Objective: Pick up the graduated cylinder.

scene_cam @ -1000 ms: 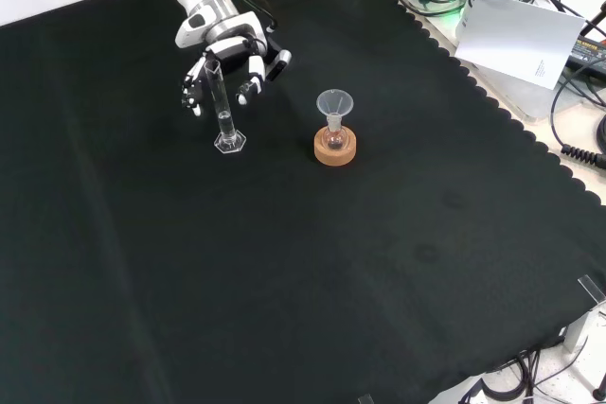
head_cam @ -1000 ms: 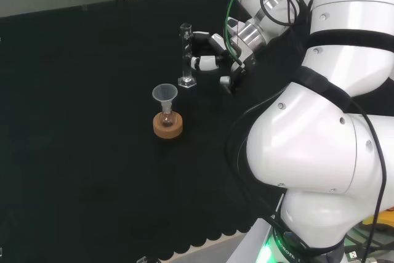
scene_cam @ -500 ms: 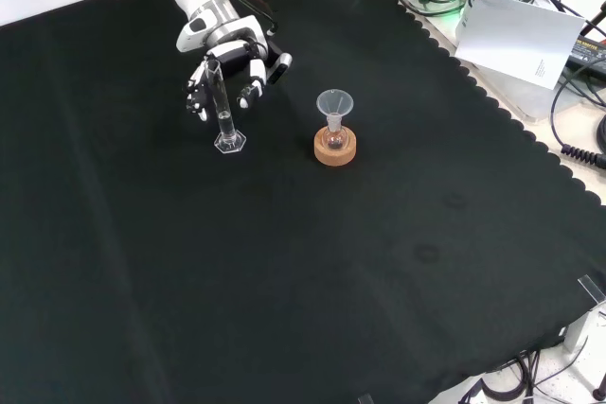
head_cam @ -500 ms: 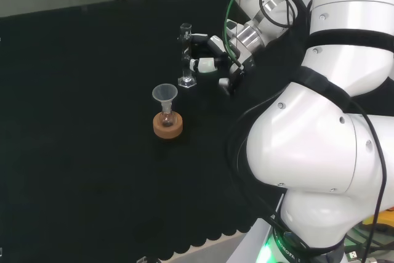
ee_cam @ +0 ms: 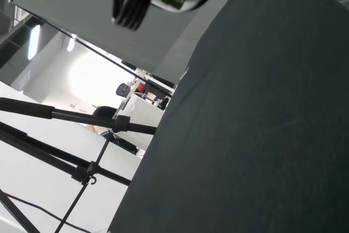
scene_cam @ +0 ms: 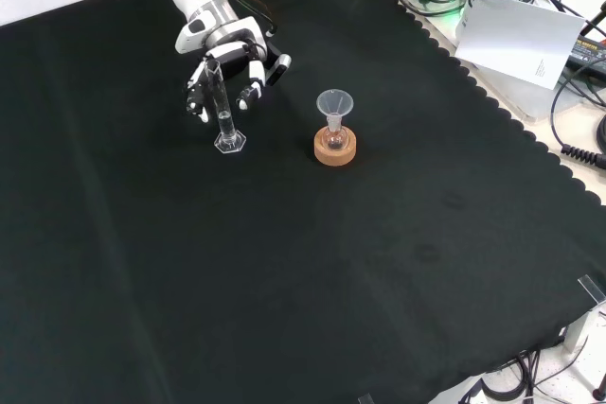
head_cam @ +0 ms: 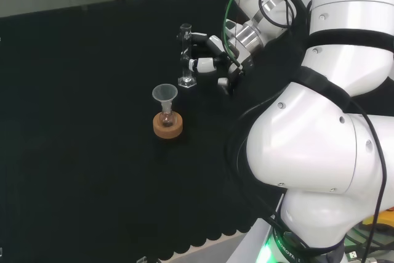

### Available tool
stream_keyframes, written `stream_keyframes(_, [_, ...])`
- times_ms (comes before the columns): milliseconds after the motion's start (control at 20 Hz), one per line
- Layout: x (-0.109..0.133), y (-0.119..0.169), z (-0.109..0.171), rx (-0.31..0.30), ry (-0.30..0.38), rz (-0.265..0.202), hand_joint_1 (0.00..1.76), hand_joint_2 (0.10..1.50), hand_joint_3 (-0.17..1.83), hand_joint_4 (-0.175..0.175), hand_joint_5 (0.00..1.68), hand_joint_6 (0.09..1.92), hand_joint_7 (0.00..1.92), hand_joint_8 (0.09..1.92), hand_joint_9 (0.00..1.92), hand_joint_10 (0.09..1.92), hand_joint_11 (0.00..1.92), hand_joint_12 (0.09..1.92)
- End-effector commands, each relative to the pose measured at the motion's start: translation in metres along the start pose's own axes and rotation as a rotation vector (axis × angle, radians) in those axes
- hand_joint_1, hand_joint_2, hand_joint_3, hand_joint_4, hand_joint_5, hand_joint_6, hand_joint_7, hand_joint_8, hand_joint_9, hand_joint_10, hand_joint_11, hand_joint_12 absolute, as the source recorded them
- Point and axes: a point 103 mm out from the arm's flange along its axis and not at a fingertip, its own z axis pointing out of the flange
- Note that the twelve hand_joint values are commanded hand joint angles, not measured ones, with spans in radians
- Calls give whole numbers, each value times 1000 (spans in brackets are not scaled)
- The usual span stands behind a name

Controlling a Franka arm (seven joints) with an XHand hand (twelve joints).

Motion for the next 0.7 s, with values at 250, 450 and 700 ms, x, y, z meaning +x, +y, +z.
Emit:
stream_keyframes(250, [-1, 2, 2, -4, 4, 2, 1041, 663, 675, 6, 629, 302, 590, 569, 882, 399, 656, 1153])
stream_keyframes(450, [-2, 2, 3, -8, 3, 3, 1039, 671, 665, 18, 692, 392, 615, 564, 908, 382, 670, 1150])
stream_keyframes(700, [-6, 2, 3, -3, -6, 9, 1040, 679, 660, 21, 682, 463, 628, 559, 931, 363, 685, 1141])
